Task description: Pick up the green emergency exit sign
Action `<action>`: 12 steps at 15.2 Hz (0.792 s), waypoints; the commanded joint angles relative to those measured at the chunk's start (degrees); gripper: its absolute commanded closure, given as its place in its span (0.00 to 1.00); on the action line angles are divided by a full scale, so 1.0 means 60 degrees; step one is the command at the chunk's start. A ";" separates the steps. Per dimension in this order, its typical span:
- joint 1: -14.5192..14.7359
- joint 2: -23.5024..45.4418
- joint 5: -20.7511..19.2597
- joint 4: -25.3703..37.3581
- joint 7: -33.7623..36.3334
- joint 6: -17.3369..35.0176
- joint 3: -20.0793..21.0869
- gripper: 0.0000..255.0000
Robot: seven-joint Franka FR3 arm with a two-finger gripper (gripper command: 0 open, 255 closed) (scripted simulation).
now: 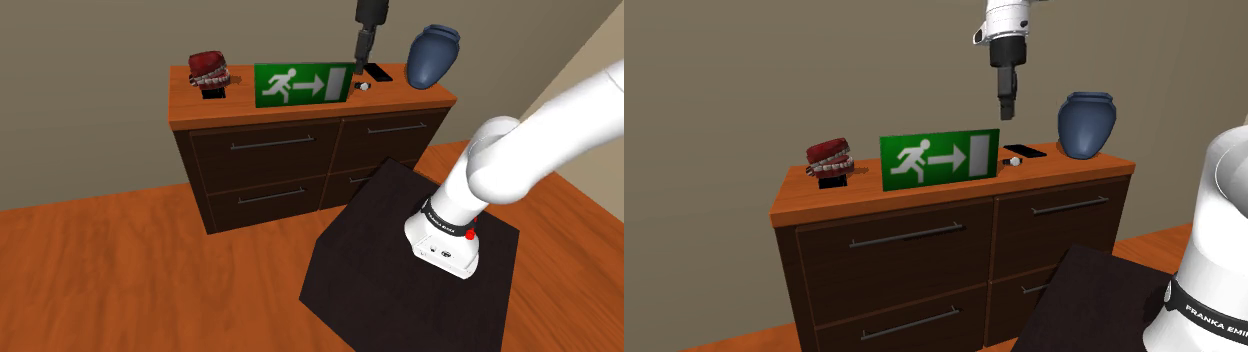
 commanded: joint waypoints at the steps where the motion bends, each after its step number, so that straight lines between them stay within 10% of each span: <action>1: 0.0181 0.0771 0.0057 0.0552 -0.0965 0.0326 -0.0257 0.00; 12: 0.0618 0.4690 0.1296 0.4250 -0.5765 0.0906 -0.0761 0.00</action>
